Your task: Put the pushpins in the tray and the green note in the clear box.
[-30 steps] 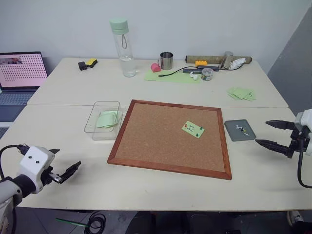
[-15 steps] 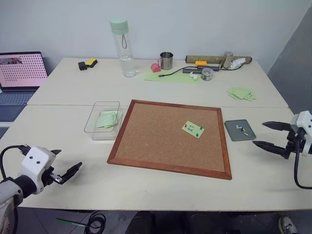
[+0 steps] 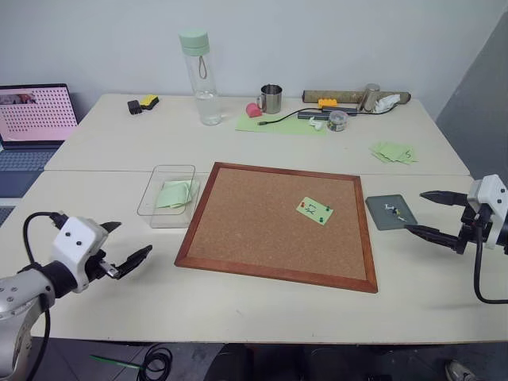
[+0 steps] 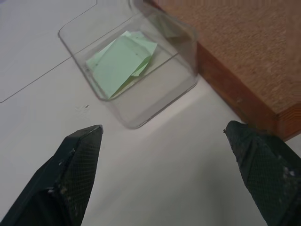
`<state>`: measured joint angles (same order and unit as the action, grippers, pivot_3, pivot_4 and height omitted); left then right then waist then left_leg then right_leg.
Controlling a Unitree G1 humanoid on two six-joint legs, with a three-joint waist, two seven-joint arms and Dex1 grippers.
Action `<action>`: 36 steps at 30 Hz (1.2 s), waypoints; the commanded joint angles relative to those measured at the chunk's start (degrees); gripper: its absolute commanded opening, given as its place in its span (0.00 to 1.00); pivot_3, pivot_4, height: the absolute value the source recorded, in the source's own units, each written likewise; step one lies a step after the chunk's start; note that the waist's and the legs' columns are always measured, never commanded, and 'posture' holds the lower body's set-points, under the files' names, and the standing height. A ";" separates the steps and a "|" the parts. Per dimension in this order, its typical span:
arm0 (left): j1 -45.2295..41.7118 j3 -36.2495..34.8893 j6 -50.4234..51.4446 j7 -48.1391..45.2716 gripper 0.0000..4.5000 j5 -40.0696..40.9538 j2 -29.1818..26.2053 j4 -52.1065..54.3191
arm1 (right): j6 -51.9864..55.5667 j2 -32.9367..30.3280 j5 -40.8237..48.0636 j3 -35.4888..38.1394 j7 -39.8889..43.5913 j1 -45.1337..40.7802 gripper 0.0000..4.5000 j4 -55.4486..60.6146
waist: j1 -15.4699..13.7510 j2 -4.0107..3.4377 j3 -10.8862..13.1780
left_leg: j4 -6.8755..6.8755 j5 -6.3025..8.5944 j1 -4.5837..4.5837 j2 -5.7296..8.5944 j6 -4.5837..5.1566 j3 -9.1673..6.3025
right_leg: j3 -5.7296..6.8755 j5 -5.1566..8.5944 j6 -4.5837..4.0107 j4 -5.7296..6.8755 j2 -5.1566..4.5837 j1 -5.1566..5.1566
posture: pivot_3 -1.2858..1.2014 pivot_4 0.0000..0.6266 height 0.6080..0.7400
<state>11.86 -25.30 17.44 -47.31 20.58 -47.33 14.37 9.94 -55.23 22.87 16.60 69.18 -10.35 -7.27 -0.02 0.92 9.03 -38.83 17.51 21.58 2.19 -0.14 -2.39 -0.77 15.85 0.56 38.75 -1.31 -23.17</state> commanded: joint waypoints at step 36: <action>-25.86 35.85 -4.95 4.07 0.00 -12.93 21.23 -16.50 | 3.38 27.59 -21.05 -31.43 -16.32 -34.42 1.00 -18.98 | 0.03 0.04 -0.03 | -0.16 -0.06 0.10 0.09 -0.09 -0.14 | 0.08 -0.01 0.01 0.10 0.03 -0.10 | 0.52 0.24 1.00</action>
<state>-15.52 9.37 11.76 -43.05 8.69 -26.10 -2.45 15.53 -28.09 2.65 -15.46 53.29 -43.06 -24.30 0.01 0.96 9.00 -38.99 17.45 21.68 2.27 -0.23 -2.53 -0.69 15.83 0.58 38.85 -1.28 -23.28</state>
